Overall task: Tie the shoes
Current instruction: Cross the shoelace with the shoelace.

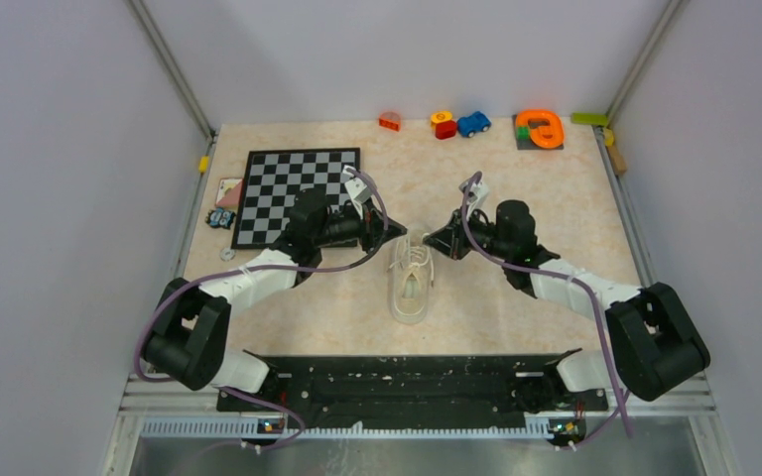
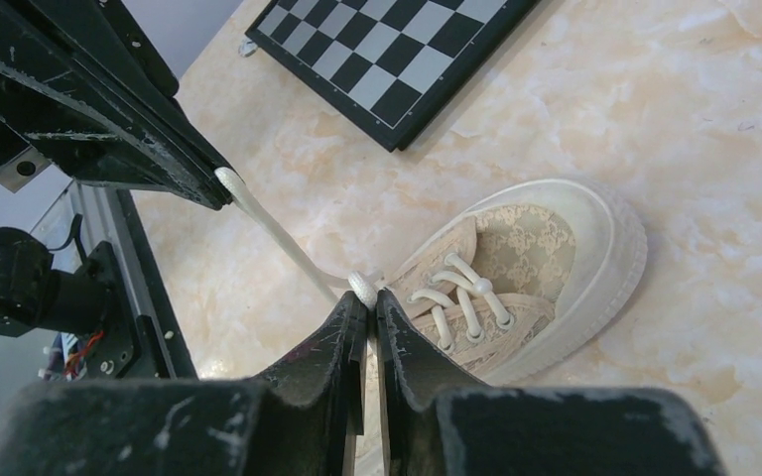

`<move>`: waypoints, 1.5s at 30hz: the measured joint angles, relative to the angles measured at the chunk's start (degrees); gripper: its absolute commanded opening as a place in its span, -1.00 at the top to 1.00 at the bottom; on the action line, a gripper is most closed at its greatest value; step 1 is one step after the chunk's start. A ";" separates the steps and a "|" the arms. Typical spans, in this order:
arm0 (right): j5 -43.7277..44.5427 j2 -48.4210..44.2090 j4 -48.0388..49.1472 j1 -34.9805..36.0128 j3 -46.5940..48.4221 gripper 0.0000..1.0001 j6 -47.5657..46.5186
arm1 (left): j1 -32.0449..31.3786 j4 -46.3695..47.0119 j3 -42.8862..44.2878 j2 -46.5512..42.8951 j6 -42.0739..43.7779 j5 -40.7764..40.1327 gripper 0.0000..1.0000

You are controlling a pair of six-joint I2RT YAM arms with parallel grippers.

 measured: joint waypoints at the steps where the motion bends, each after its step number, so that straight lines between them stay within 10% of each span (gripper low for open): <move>1: 0.04 0.00 0.02 0.00 0.02 0.79 -0.13 | 0.00 -0.02 0.00 0.00 0.00 0.00 1.00; 45: -2.91 5.29 2.40 0.00 5.92 0.76 7.15 | 0.15 -6.95 4.96 2.19 6.21 5.35 1.00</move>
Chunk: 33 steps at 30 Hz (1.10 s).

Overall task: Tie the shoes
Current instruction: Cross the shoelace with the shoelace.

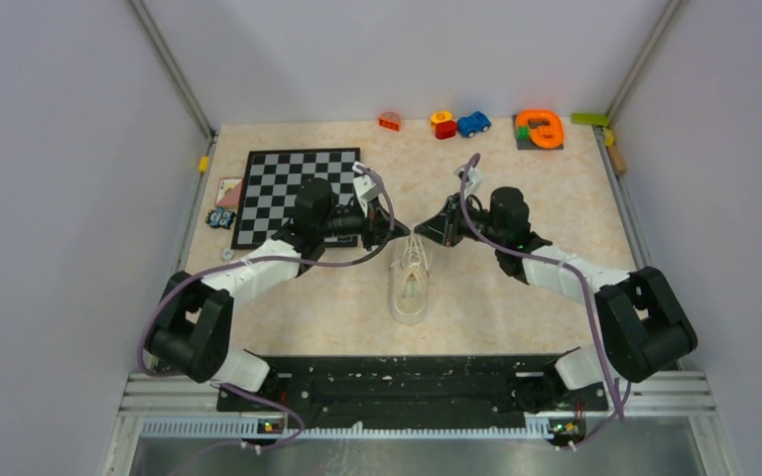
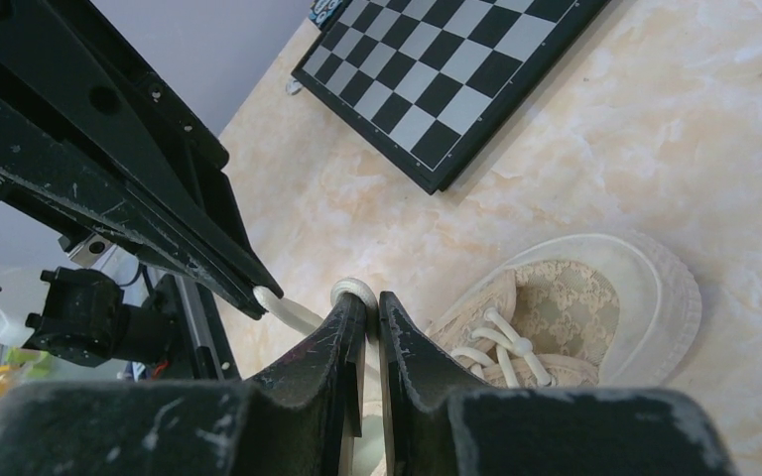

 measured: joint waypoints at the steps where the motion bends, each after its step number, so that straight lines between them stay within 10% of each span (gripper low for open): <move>1: 0.00 0.00 -0.11 0.00 0.02 0.76 0.24 | 0.00 -0.35 0.24 0.17 0.31 0.44 1.00; 33: 8.87 5.60 -13.92 1.27 8.94 0.86 -0.26 | 8.09 1.88 -22.99 -18.60 -9.22 -13.77 1.00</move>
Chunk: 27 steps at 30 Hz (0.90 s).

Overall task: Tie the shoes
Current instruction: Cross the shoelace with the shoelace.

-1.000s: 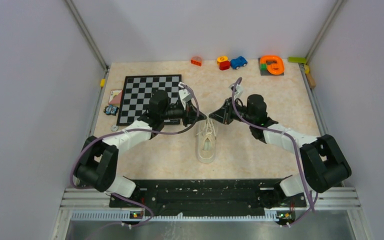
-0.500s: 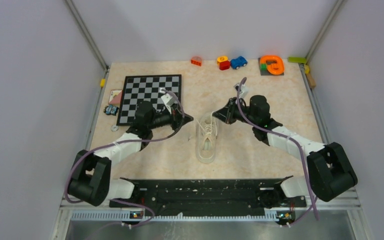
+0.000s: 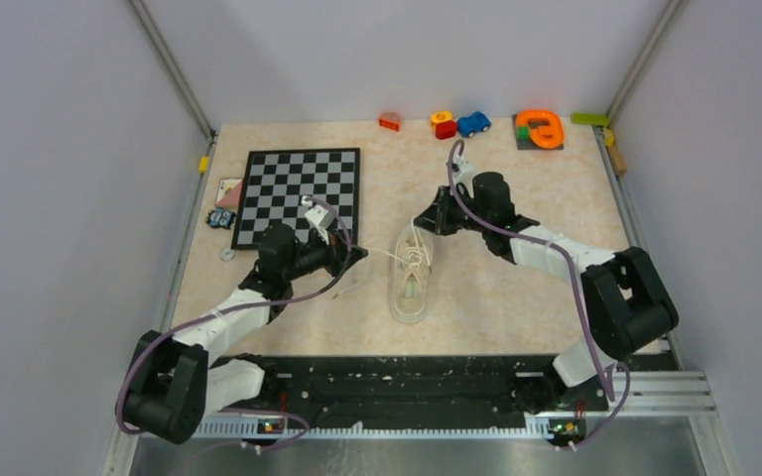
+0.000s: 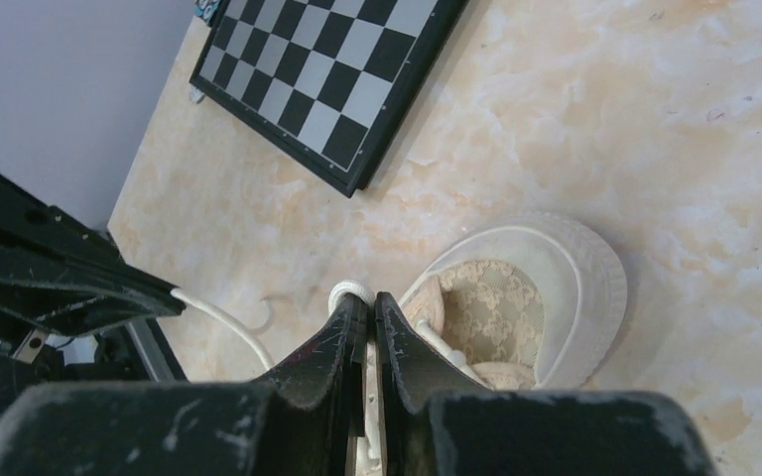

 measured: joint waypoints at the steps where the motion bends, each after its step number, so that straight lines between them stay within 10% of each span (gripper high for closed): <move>1: 0.13 0.94 -0.42 0.04 0.81 0.86 0.00 | 0.00 -0.17 0.00 0.37 0.11 -0.04 1.00; 27: 5.90 13.07 -23.37 -0.02 17.18 0.32 -4.81 | 0.17 -0.42 0.02 7.06 1.99 4.35 1.00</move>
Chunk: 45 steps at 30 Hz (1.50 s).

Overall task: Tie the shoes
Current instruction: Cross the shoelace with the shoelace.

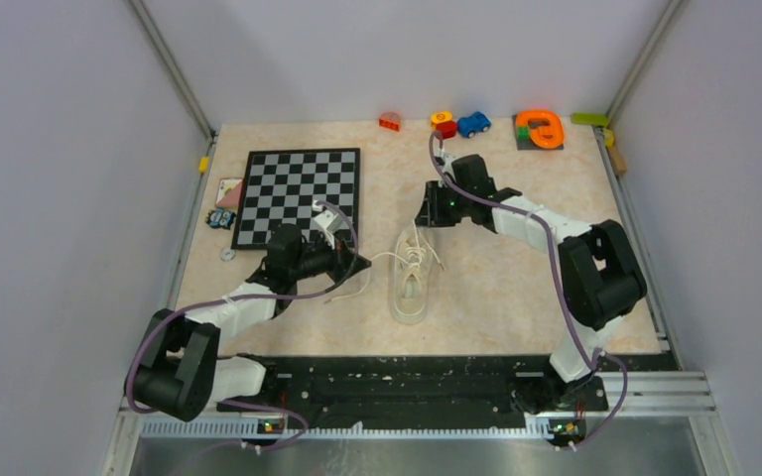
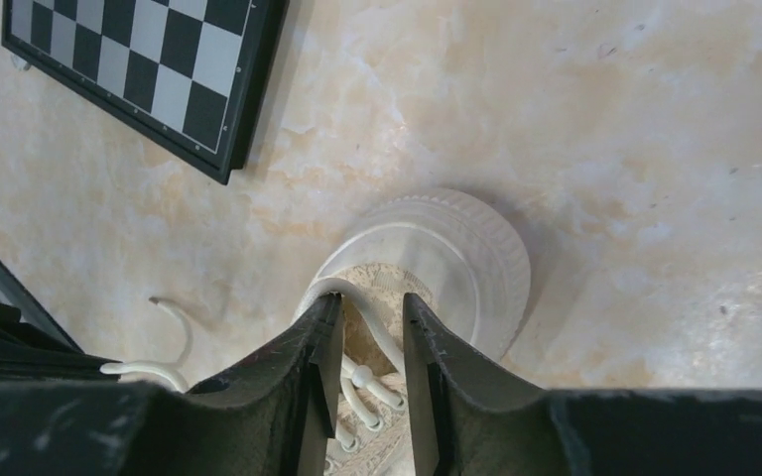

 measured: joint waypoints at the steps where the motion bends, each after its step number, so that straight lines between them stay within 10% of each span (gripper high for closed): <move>1: 0.70 0.07 -1.22 0.00 1.07 0.26 -0.79 | 0.00 0.00 0.00 0.00 0.02 0.02 1.00; 45: 1.77 0.37 -9.49 0.42 1.22 0.42 -13.86 | 0.00 -0.11 0.55 0.00 0.63 1.57 1.00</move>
